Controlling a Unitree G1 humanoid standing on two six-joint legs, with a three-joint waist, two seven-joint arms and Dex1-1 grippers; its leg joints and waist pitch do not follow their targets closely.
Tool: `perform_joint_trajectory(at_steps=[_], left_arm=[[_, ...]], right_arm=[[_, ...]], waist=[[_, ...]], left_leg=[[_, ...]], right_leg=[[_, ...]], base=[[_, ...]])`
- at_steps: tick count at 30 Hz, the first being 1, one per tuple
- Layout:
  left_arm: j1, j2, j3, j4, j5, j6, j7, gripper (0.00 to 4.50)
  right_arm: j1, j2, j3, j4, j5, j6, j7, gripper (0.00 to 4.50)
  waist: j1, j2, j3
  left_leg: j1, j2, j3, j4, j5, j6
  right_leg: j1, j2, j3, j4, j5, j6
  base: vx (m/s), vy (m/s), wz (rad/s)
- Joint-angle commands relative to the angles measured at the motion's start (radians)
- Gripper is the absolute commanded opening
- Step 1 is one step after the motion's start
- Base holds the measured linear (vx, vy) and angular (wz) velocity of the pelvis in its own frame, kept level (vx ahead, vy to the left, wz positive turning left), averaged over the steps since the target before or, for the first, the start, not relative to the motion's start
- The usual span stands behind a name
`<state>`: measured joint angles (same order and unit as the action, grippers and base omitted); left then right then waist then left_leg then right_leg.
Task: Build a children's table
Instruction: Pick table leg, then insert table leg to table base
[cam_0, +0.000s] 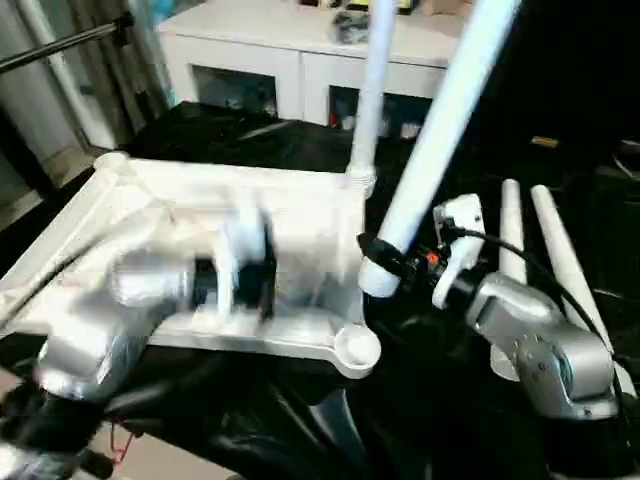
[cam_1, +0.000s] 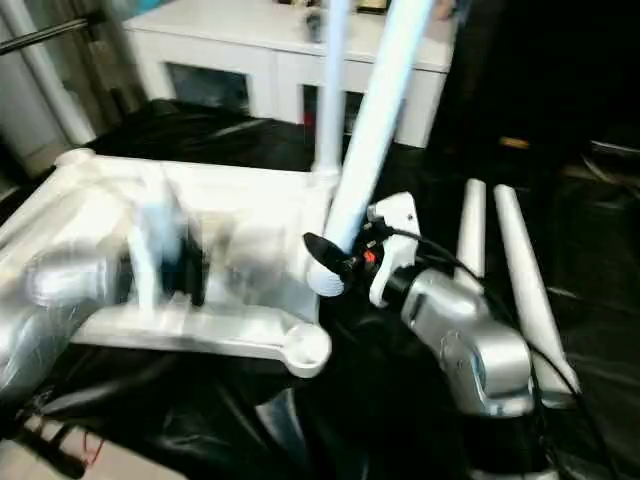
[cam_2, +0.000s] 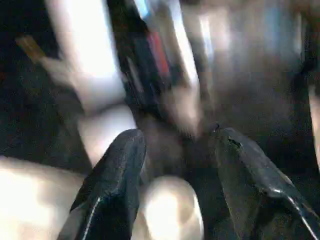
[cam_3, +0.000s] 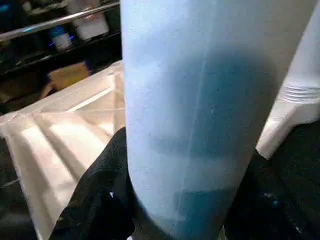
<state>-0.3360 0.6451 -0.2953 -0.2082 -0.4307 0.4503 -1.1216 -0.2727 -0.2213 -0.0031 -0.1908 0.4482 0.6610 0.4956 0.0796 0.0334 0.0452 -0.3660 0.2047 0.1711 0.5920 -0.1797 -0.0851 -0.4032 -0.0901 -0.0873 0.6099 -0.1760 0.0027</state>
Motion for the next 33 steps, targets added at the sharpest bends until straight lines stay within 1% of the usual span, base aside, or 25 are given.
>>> perform_joint_trajectory(at_steps=[1, 2, 4, 5, 6, 7, 8, 9, 11, 12, 13, 15, 17, 18, 19, 20, 21, 22, 23, 26, 29, 30, 31, 32, 33], left_arm=[[0.007, 0.009, -0.056, 0.019, 0.078, -0.046, -0.037, 2.50], [0.011, 0.002, -0.080, 0.064, 0.122, -0.078, -0.026, 2.50], [0.003, -0.015, -0.099, 0.131, 0.176, -0.125, 0.007, 2.50], [-0.004, -0.020, -0.109, 0.168, 0.199, -0.148, 0.022, 2.50], [-0.009, -0.023, -0.113, 0.193, 0.215, -0.164, 0.034, 2.50], [-0.011, -0.023, -0.115, 0.202, 0.221, -0.171, 0.038, 2.50], [-0.019, -0.022, -0.121, 0.239, 0.241, -0.201, 0.049, 2.50], [-0.021, -0.019, -0.125, 0.258, 0.254, -0.214, 0.049, 2.50], [-0.022, -0.016, -0.128, 0.275, 0.265, -0.224, 0.047, 2.50], [-0.024, -0.012, -0.130, 0.311, 0.282, -0.243, 0.040, 2.50], [-0.026, -0.014, -0.126, 0.328, 0.285, -0.251, 0.040, 2.50], [-0.027, -0.018, -0.119, 0.343, 0.278, -0.247, 0.035, 2.50], [-0.028, -0.023, -0.113, 0.356, 0.275, -0.247, 0.030, 2.22], [-0.034, -0.032, -0.107, 0.390, 0.275, -0.263, 0.022, 2.22], [-0.044, -0.036, -0.109, 0.439, 0.282, -0.288, 0.006, 2.22], [-0.049, -0.036, -0.113, 0.460, 0.287, -0.303, -0.004, 2.16], [-0.050, -0.036, -0.115, 0.465, 0.287, -0.303, -0.009, 1.95], [-0.051, -0.036, -0.116, 0.467, 0.286, -0.301, -0.013, 1.84], [-0.052, -0.037, -0.115, 0.474, 0.286, -0.305, -0.017, 1.84], [-0.051, -0.037, -0.109, 0.487, 0.279, -0.303, -0.034, 1.50], [-0.048, -0.033, -0.106, 0.495, 0.276, -0.300, -0.049, 1.36], [-0.047, -0.032, -0.106, 0.498, 0.277, -0.302, -0.051, 1.18], [-0.049, -0.033, -0.104, 0.512, 0.278, -0.307, -0.058, 1.18], [-0.050, -0.034, -0.103, 0.519, 0.279, -0.310, -0.061, 0.99], [-0.053, -0.035, -0.101, 0.535, 0.281, -0.319, -0.069, 0.95]], right_arm=[[-0.006, 0.009, -0.013, -0.030, 0.009, 0.004, -0.021, 1.90], [-0.001, 0.015, -0.017, -0.036, 0.013, 0.018, -0.033, 1.90], [0.005, 0.016, -0.015, -0.043, 0.011, 0.036, -0.046, 1.90], [0.009, 0.014, -0.009, -0.047, 0.007, 0.037, -0.048, 1.90], [0.012, 0.012, -0.003, -0.049, 0.002, 0.035, -0.049, 1.90], [0.013, 0.012, -0.001, -0.049, 0.000, 0.034, -0.051, 1.90], [0.017, 0.011, 0.008, -0.052, -0.010, 0.030, -0.056, 1.90], [0.021, 0.009, 0.013, -0.055, -0.016, 0.027, -0.058, 1.90], [0.023, 0.008, 0.017, -0.057, -0.020, 0.026, -0.060, 1.90], [0.026, 0.010, 0.018, -0.058, -0.023, 0.027, -0.067, 1.90], [0.025, 0.011, 0.018, -0.059, -0.023, 0.029, -0.071, 1.90], [0.025, 0.010, 0.018, -0.059, -0.023, 0.039, -0.076, 1.90], [0.025, 0.010, 0.018, -0.060, -0.022, 0.046, -0.080, 1.90], [0.023, 0.006, 0.021, -0.054, -0.038, 0.056, -0.097, 1.90], [0.022, -0.001, 0.024, -0.046, -0.050, 0.065, -0.106, 1.90], [0.022, -0.003, 0.025, -0.046, -0.051, 0.068, -0.106, 1.90], [0.022, -0.003, 0.024, -0.046, -0.051, 0.070, -0.107, 1.90], [0.022, -0.003, 0.024, -0.045, -0.051, 0.070, -0.108, 1.90], [0.022, -0.004, 0.026, -0.047, -0.051, 0.073, -0.107, 1.90], [0.024, -0.009, 0.031, -0.052, -0.051, 0.087, -0.112, 1.90], [0.029, -0.006, 0.030, -0.054, -0.050, 0.095, -0.121, 1.90], [0.029, -0.006, 0.032, -0.055, -0.053, 0.092, -0.123, 1.90], [0.028, -0.008, 0.035, -0.055, -0.055, 0.090, -0.123, 1.90], [0.028, -0.009, 0.037, -0.056, -0.056, 0.089, -0.122, 1.90], [0.026, -0.005, 0.034, -0.056, -0.054, 0.091, -0.126, 1.90]], waist=[[-0.005, 0.006, -0.056], [-0.006, 0.012, -0.055], [-0.008, 0.011, -0.056], [-0.009, 0.016, -0.056], [-0.009, 0.012, -0.056], [-0.008, 0.012, -0.057], [-0.009, 0.014, -0.057], [-0.011, 0.015, -0.058], [-0.014, 0.014, -0.060], [-0.015, 0.014, -0.061], [-0.016, 0.013, -0.061], [-0.017, 0.013, -0.063], [-0.018, 0.015, -0.063], [-0.017, 0.014, -0.062], [-0.017, 0.014, -0.062], [-0.017, 0.014, -0.061], [-0.017, 0.014, -0.063], [-0.016, 0.015, -0.062], [-0.017, 0.020, -0.060], [-0.017, 0.018, -0.059], [-0.017, 0.019, -0.058], [-0.018, 0.019, -0.059], [-0.018, 0.019, -0.058], [-0.017, 0.019, -0.059], [-0.017, 0.019, -0.058]], left_leg=[[0.012, 0.014, -0.006, -0.082, -0.278, -0.042], [0.014, 0.014, -0.006, -0.082, -0.283, -0.046], [0.015, 0.014, -0.006, -0.082, -0.300, -0.052], [0.017, 0.013, -0.006, -0.081, -0.307, -0.054], [0.016, 0.013, -0.006, -0.081, -0.311, -0.053], [0.014, 0.012, -0.007, -0.081, -0.309, -0.052], [0.012, 0.012, -0.008, -0.081, -0.307, -0.051], [0.013, 0.011, -0.009, -0.081, -0.301, -0.052], [0.011, 0.013, -0.008, -0.080, -0.293, -0.051], [0.009, 0.013, -0.008, -0.080, -0.285, -0.048], [0.009, 0.012, -0.008, -0.079, -0.279, -0.046], [0.010, 0.013, -0.007, -0.078, -0.266, -0.043], [0.010, 0.014, -0.007, -0.078, -0.266, -0.043], [0.010, 0.013, -0.005, -0.077, -0.267, -0.042], [0.011, 0.012, -0.006, -0.077, -0.266, -0.041], [0.011, 0.011, -0.005, -0.077, -0.266, -0.041], [0.011, 0.012, -0.006, -0.077, -0.267, -0.043], [0.012, 0.014, -0.007, -0.078, -0.273, -0.044], [0.013, 0.014, -0.006, -0.078, -0.288, -0.046], [0.013, 0.014, -0.007, -0.079, -0.301, -0.045], [0.014, 0.013, -0.007, -0.079, -0.305, -0.045], [0.014, 0.014, -0.007, -0.079, -0.307, -0.045], [0.014, 0.014, -0.007, -0.079, -0.308, -0.045], [0.014, 0.014, -0.007, -0.079, -0.306, -0.044], [0.014, 0.014, -0.007, -0.079, -0.307, -0.043]], right_leg=[[0.043, -0.042, 0.050, -0.085, -0.374, -0.079], [0.040, -0.040, 0.049, -0.089, -0.370, -0.088], [0.040, -0.042, 0.049, -0.087, -0.367, -0.099], [0.040, -0.041, 0.048, -0.088, -0.361, -0.101], [0.042, -0.040, 0.048, -0.087, -0.359, -0.101], [0.044, -0.041, 0.048, -0.087, -0.362, -0.100], [0.044, -0.042, 0.048, -0.088, -0.363, -0.097], [0.043, -0.042, 0.048, -0.087, -0.351, -0.099], [0.045, -0.043, 0.049, -0.083, -0.326, -0.112], [0.046, -0.043, 0.049, -0.081, -0.308, -0.121], [0.046, -0.042, 0.049, -0.080, -0.300, -0.124], [0.047, -0.042, 0.049, -0.076, -0.274, -0.136], [0.046, -0.043, 0.050, -0.074, -0.258, -0.149], [0.046, -0.042, 0.050, -0.074, -0.256, -0.155], [0.047, -0.043, 0.050, -0.075, -0.256, -0.155], [0.047, -0.042, 0.050, -0.078, -0.265, -0.151], [0.048, -0.044, 0.050, -0.075, -0.261, -0.149], [0.047, -0.045, 0.050, -0.075, -0.265, -0.150], [0.046, -0.046, 0.051, -0.077, -0.282, -0.152], [0.047, -0.046, 0.050, -0.080, -0.309, -0.148], [0.045, -0.046, 0.050, -0.082, -0.325, -0.144], [0.045, -0.047, 0.050, -0.082, -0.327, -0.144], [0.045, -0.046, 0.050, -0.082, -0.328, -0.144], [0.045, -0.047, 0.050, -0.082, -0.329, -0.143], [0.044, -0.047, 0.050, -0.083, -0.333, -0.142]], base=[[0.000, 0.000, 0.00], [0.000, 0.000, 0.00], [0.000, 0.000, 0.00], [0.000, 0.000, 0.00], [0.000, 0.000, 0.00], [0.000, 0.000, 0.00], [0.000, 0.000, 0.00], [0.000, 0.000, 0.00], [0.000, 0.000, 0.00], [0.000, 0.000, 0.00], [0.000, 0.000, 0.00], [0.000, 0.000, 0.00], [0.000, 0.000, 0.00], [0.000, 0.000, 0.00], [0.000, 0.000, 0.00], [0.000, 0.000, 0.00], [0.000, 0.000, 0.00], [0.000, 0.000, 0.00], [0.000, 0.000, 0.00], [0.000, 0.000, 0.00], [0.000, 0.000, 0.00], [0.000, 0.000, 0.00], [0.000, 0.000, 0.00], [0.000, 0.000, 0.00], [0.000, 0.000, 0.00]])
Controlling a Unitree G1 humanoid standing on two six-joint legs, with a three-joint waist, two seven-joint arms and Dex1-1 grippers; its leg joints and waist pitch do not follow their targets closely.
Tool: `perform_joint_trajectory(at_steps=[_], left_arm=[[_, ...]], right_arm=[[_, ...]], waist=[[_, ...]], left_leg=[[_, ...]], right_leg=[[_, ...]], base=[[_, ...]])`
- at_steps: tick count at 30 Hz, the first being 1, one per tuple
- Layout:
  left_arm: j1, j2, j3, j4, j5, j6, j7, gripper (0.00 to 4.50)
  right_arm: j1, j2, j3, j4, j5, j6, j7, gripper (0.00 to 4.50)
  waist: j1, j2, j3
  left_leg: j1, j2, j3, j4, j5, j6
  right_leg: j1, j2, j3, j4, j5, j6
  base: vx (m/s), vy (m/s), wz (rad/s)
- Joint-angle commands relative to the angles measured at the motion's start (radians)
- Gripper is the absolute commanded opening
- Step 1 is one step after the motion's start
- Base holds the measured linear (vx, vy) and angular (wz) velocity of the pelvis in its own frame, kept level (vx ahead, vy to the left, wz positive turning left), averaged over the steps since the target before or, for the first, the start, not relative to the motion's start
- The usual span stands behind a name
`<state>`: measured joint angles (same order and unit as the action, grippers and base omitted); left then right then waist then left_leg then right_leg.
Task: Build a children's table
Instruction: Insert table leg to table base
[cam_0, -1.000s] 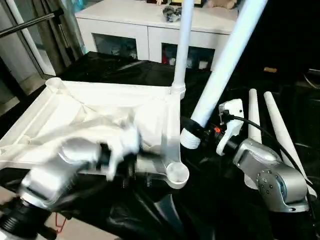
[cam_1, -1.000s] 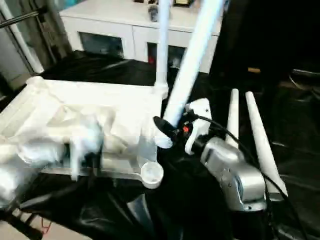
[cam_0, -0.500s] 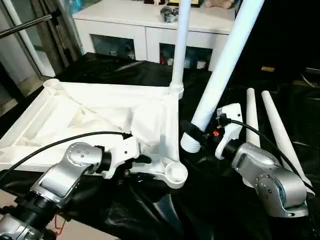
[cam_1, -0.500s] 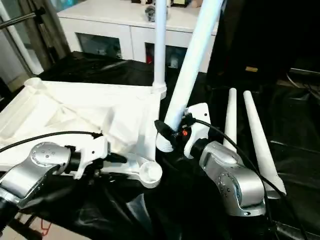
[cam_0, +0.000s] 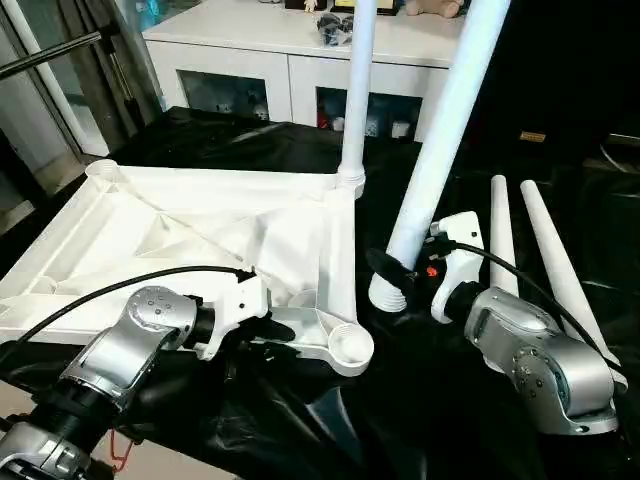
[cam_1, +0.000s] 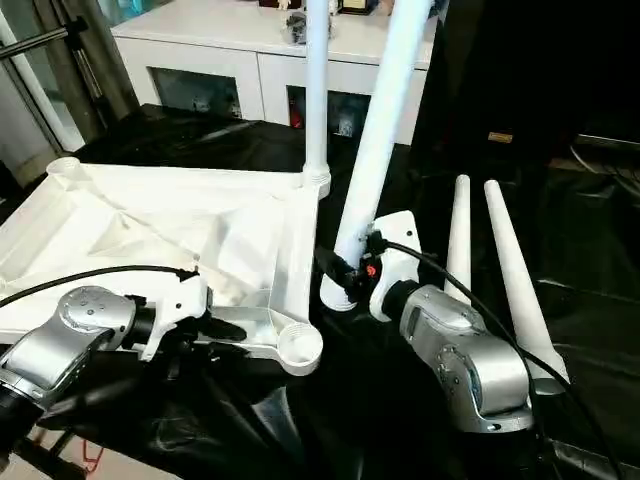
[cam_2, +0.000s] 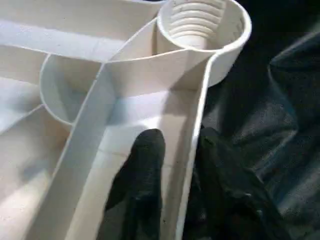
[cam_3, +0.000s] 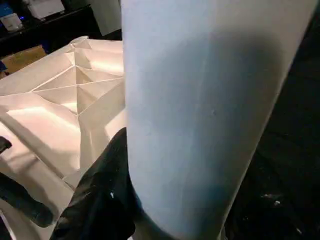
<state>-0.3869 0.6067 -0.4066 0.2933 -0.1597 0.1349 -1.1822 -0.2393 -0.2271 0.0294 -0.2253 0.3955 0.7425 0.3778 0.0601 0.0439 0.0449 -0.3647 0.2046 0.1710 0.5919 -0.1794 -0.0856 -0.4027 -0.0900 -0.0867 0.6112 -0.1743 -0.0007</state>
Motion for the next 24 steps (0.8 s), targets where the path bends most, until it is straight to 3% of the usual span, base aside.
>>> perform_joint_trajectory(at_steps=[1, 7, 10, 15, 16, 17, 18, 19, 24], left_arm=[[-0.003, 0.003, 0.012, 0.044, 0.012, -0.007, -0.016, 0.86], [-0.004, 0.007, 0.011, 0.060, 0.023, -0.007, -0.027, 0.25], [-0.012, -0.005, 0.014, 0.067, 0.029, 0.008, -0.007, 0.20], [-0.062, -0.100, 0.059, 0.108, 0.017, 0.080, 0.111, 0.00], [-0.089, -0.147, 0.069, 0.134, 0.037, 0.085, 0.193, 0.00], [-0.089, -0.147, 0.069, 0.134, 0.037, 0.085, 0.193, 0.00], [-0.119, -0.189, 0.064, 0.164, 0.077, 0.092, 0.277, 0.00], [-0.130, -0.213, 0.059, 0.171, 0.087, 0.101, 0.302, 0.00], [-0.134, -0.250, 0.052, 0.171, 0.086, 0.112, 0.298, 0.00]], right_arm=[[-0.008, 0.002, 0.002, -0.022, -0.003, 0.009, -0.007, 1.90], [-0.028, 0.025, -0.026, -0.007, 0.001, -0.049, -0.019, 1.90], [-0.037, 0.016, -0.022, -0.007, 0.007, -0.052, 0.001, 1.90], [-0.069, 0.008, -0.023, 0.013, 0.019, -0.062, 0.037, 1.90], [-0.085, -0.001, -0.010, 0.032, 0.010, -0.077, 0.057, 1.90], [-0.085, -0.001, -0.010, 0.032, 0.010, -0.077, 0.057, 1.90], [-0.102, -0.013, 0.013, 0.062, -0.013, -0.089, 0.071, 1.90], [-0.113, -0.019, 0.027, 0.084, -0.026, -0.092, 0.078, 1.90], [-0.143, -0.013, 0.032, 0.153, -0.052, -0.096, 0.064, 1.90]], waist=[[0.002, 0.008, -0.058], [-0.001, 0.007, -0.058], [-0.004, 0.005, -0.058], [-0.003, 0.000, -0.060], [-0.002, -0.007, -0.060], [-0.003, -0.007, -0.059], [-0.001, -0.007, -0.061], [-0.001, -0.012, -0.060], [0.008, -0.012, -0.066]], left_leg=[[0.012, 0.013, -0.007, -0.079, -0.307, -0.042], [0.011, 0.014, -0.008, -0.081, -0.310, -0.042], [0.010, 0.015, -0.009, -0.081, -0.298, -0.038], [0.006, 0.011, -0.004, -0.075, -0.258, -0.028], [0.006, 0.012, -0.004, -0.074, -0.251, -0.024], [0.008, 0.010, -0.002, -0.070, -0.253, -0.019], [0.009, 0.010, -0.002, -0.069, -0.247, -0.018], [0.005, 0.010, -0.002, -0.069, -0.232, -0.014], [0.001, 0.011, 0.000, -0.064, -0.172, 0.004]], right_leg=[[0.044, -0.047, 0.049, -0.085, -0.337, -0.138], [0.043, -0.050, 0.049, -0.086, -0.363, -0.129], [0.045, -0.048, 0.050, -0.083, -0.344, -0.133], [0.050, -0.048, 0.050, -0.079, -0.312, -0.147], [0.050, -0.049, 0.050, -0.080, -0.323, -0.143], [0.048, -0.047, 0.049, -0.085, -0.342, -0.136], [0.049, -0.049, 0.050, -0.086, -0.344, -0.133], [0.051, -0.046, 0.049, -0.085, -0.343, -0.130], [0.050, -0.046, 0.050, -0.079, -0.268, -0.152]], base=[[0.000, 0.000, 0.00], [0.000, 0.000, 0.00], [0.000, 0.000, 0.00], [0.000, 0.000, 0.00], [0.000, 0.000, 0.00], [0.000, 0.000, 0.00], [0.000, 0.000, 0.00], [0.000, 0.000, 0.00], [0.000, 0.000, 0.00]])
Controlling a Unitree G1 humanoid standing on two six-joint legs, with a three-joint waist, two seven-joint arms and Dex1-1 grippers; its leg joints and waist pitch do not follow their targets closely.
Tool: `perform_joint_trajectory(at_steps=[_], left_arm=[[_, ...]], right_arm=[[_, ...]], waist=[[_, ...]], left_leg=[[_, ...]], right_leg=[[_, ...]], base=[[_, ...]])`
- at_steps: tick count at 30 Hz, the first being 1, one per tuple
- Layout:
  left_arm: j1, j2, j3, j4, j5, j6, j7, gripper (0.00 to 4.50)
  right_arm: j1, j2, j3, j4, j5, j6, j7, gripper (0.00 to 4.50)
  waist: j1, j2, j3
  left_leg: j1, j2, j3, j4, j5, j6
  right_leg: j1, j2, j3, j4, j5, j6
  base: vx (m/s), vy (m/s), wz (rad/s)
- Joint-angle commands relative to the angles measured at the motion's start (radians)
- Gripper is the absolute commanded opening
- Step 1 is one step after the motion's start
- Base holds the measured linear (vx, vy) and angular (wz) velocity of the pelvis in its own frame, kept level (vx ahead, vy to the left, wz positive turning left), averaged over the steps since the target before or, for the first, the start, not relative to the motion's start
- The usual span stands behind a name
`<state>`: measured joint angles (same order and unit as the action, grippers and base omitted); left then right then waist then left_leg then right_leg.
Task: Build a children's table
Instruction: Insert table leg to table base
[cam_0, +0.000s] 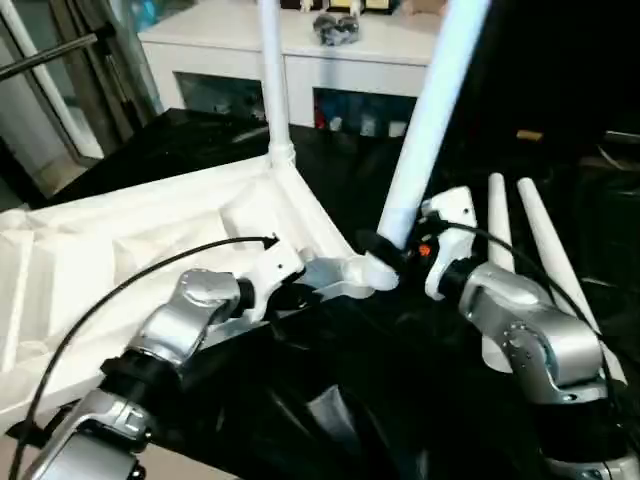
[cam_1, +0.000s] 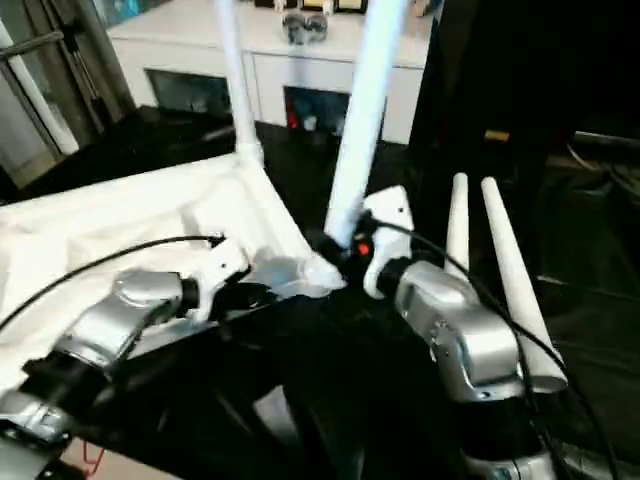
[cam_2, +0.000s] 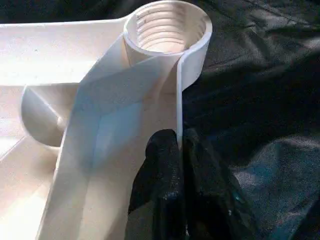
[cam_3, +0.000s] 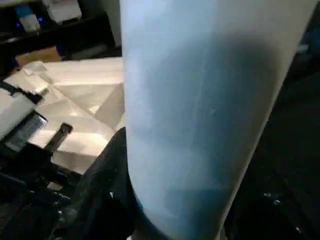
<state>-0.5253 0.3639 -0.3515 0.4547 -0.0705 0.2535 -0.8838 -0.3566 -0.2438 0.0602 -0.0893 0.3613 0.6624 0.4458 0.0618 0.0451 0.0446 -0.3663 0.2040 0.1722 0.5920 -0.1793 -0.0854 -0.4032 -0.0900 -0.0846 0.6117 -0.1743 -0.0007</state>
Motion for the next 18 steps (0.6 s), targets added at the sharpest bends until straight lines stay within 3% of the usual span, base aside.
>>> perform_joint_trajectory(at_steps=[1, 3, 4, 9, 10, 12, 14, 18], left_arm=[[0.005, -0.009, -0.005, 0.009, -0.001, -0.008, -0.002, 0.00], [0.011, -0.014, -0.007, 0.009, 0.005, -0.019, -0.011, 0.00], [0.012, -0.015, -0.006, 0.008, 0.005, -0.022, -0.012, 0.00], [0.038, 0.002, -0.012, -0.038, -0.007, -0.017, -0.071, 0.00], [0.042, 0.006, -0.013, -0.047, -0.011, -0.011, -0.079, 0.00], [0.046, 0.012, -0.012, -0.052, -0.007, -0.013, -0.087, 0.00], [0.049, 0.020, -0.014, -0.060, -0.011, -0.018, -0.110, 0.00], [0.054, 0.029, -0.011, -0.079, -0.019, -0.015, -0.125, 0.00]], right_arm=[[-0.029, 0.005, 0.001, 0.026, -0.021, -0.020, -0.006, 1.90], [-0.049, 0.009, 0.009, 0.065, -0.029, -0.033, 0.005, 1.90], [-0.054, 0.009, 0.012, 0.074, -0.027, -0.034, 0.012, 1.90], [-0.088, 0.003, 0.049, 0.137, -0.051, -0.070, 0.045, 1.90], [-0.088, 0.001, 0.056, 0.139, -0.055, -0.070, 0.054, 1.90], [-0.086, -0.007, 0.075, 0.143, -0.063, -0.070, 0.078, 1.90], [-0.084, -0.013, 0.092, 0.150, -0.077, -0.079, 0.086, 1.90], [-0.090, -0.010, 0.096, 0.173, -0.080, -0.088, 0.085, 1.90]], waist=[[0.006, -0.013, -0.066], [0.004, -0.023, -0.065], [0.004, -0.019, -0.064], [0.004, -0.018, -0.064], [0.005, -0.030, -0.062], [0.005, -0.026, -0.062], [0.005, -0.030, -0.061], [0.005, -0.028, -0.060]], left_leg=[[0.002, 0.012, -0.002, -0.065, -0.172, 0.004], [0.002, 0.012, -0.001, -0.066, -0.182, 0.006], [0.003, 0.011, -0.001, -0.066, -0.189, 0.006], [0.002, 0.013, -0.001, -0.066, -0.187, 0.007], [0.001, 0.014, -0.001, -0.067, -0.181, 0.010], [0.003, 0.015, 0.000, -0.067, -0.179, 0.014], [0.002, 0.015, 0.000, -0.068, -0.182, 0.015], [0.005, 0.016, 0.000, -0.069, -0.201, 0.007]], right_leg=[[0.051, -0.047, 0.047, -0.078, -0.264, -0.155], [0.052, -0.047, 0.047, -0.079, -0.273, -0.157], [0.052, -0.048, 0.046, -0.081, -0.295, -0.153], [0.050, -0.049, 0.047, -0.082, -0.304, -0.144], [0.052, -0.050, 0.047, -0.079, -0.310, -0.144], [0.049, -0.049, 0.048, -0.080, -0.303, -0.145], [0.049, -0.049, 0.048, -0.080, -0.305, -0.144], [0.046, -0.051, 0.048, -0.084, -0.333, -0.138]], base=[[0.000, 0.000, 0.00], [0.000, 0.000, 0.00], [0.000, 0.000, 0.00], [0.000, 0.000, 0.00], [0.000, 0.000, 0.00], [0.000, 0.000, 0.00], [0.000, 0.000, 0.00], [0.000, 0.000, 0.00]])
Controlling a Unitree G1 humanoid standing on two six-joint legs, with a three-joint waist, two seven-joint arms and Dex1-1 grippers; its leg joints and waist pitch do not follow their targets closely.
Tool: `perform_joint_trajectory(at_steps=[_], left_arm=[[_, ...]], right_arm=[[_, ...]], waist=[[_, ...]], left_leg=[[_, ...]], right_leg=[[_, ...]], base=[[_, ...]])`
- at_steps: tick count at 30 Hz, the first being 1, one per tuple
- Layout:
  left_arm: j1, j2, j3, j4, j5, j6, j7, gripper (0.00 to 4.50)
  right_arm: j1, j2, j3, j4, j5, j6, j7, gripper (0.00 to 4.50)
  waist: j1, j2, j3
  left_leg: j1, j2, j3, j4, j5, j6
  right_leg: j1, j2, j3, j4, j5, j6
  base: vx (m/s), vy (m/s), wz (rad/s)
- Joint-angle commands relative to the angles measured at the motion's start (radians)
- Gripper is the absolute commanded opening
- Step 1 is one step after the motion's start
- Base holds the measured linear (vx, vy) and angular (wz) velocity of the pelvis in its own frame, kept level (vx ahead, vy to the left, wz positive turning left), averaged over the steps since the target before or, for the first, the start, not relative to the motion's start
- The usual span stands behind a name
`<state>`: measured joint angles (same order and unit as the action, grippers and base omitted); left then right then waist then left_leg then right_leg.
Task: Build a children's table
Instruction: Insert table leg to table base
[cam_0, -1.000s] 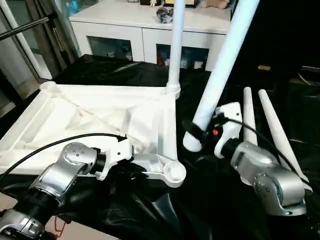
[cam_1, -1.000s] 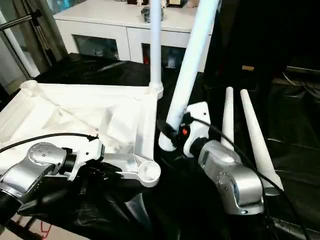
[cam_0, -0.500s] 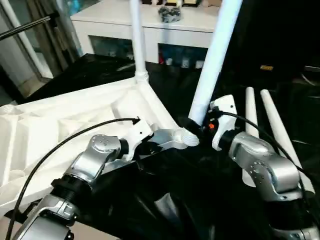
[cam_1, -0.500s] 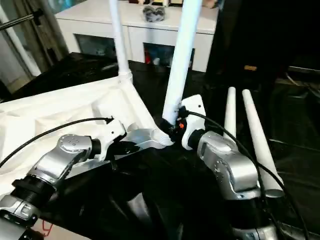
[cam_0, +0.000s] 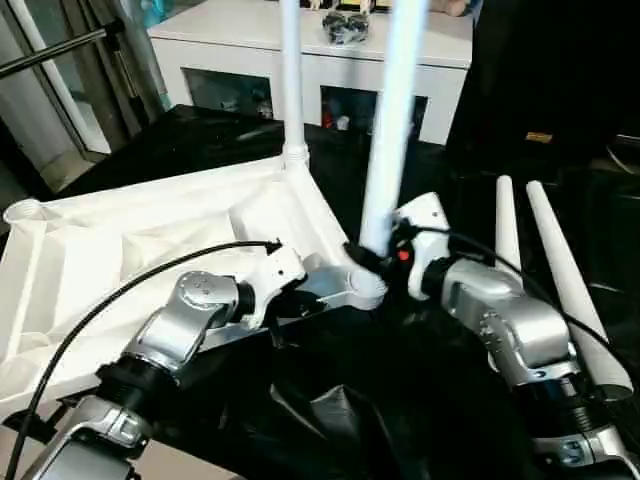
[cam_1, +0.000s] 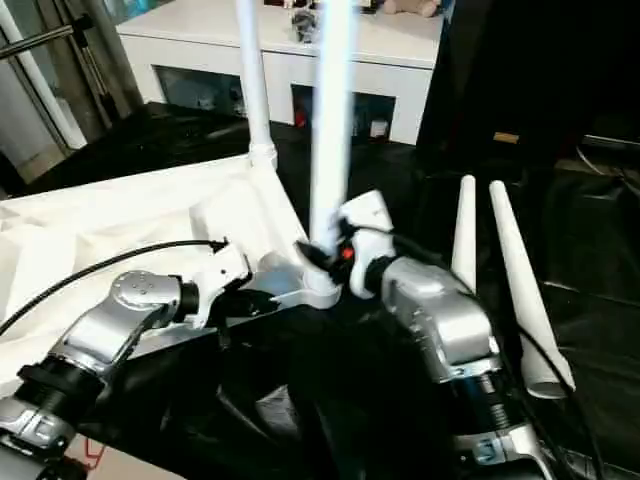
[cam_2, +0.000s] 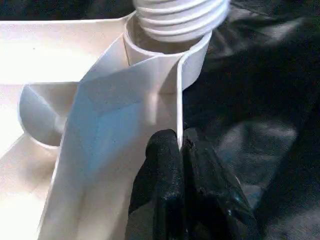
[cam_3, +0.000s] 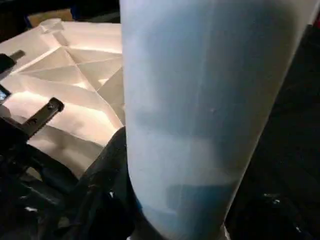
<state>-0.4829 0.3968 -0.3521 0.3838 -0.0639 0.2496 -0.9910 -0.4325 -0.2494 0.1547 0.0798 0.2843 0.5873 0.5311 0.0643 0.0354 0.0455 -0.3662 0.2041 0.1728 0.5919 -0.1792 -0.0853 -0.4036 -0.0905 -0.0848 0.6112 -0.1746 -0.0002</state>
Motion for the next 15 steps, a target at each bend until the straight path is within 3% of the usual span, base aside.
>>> perform_joint_trajectory(at_steps=[1, 12, 15], left_arm=[[0.012, -0.004, -0.008, -0.009, -0.024, -0.010, -0.017, 0.00], [0.012, -0.001, 0.011, -0.020, -0.024, -0.008, -0.047, 0.00], [0.007, -0.002, 0.012, -0.013, -0.024, -0.010, -0.048, 0.00]], right_arm=[[-0.016, -0.004, 0.002, 0.009, -0.006, -0.017, 0.001, 1.90], [-0.018, 0.011, 0.006, 0.083, -0.037, -0.074, 0.011, 1.90], [-0.007, 0.035, -0.028, 0.121, -0.008, -0.093, 0.015, 1.90]], waist=[[0.003, -0.018, -0.061], [0.002, -0.016, -0.062], [0.002, -0.013, -0.062]], left_leg=[[0.005, 0.016, 0.000, -0.069, -0.203, 0.005], [0.004, 0.016, -0.001, -0.069, -0.199, 0.009], [0.004, 0.016, -0.001, -0.070, -0.210, 0.008]], right_leg=[[0.047, -0.050, 0.049, -0.083, -0.333, -0.139], [0.049, -0.049, 0.048, -0.078, -0.287, -0.160], [0.049, -0.050, 0.048, -0.079, -0.299, -0.159]], base=[[0.000, 0.000, 0.00], [0.000, 0.000, 0.00], [0.000, 0.000, 0.00]])
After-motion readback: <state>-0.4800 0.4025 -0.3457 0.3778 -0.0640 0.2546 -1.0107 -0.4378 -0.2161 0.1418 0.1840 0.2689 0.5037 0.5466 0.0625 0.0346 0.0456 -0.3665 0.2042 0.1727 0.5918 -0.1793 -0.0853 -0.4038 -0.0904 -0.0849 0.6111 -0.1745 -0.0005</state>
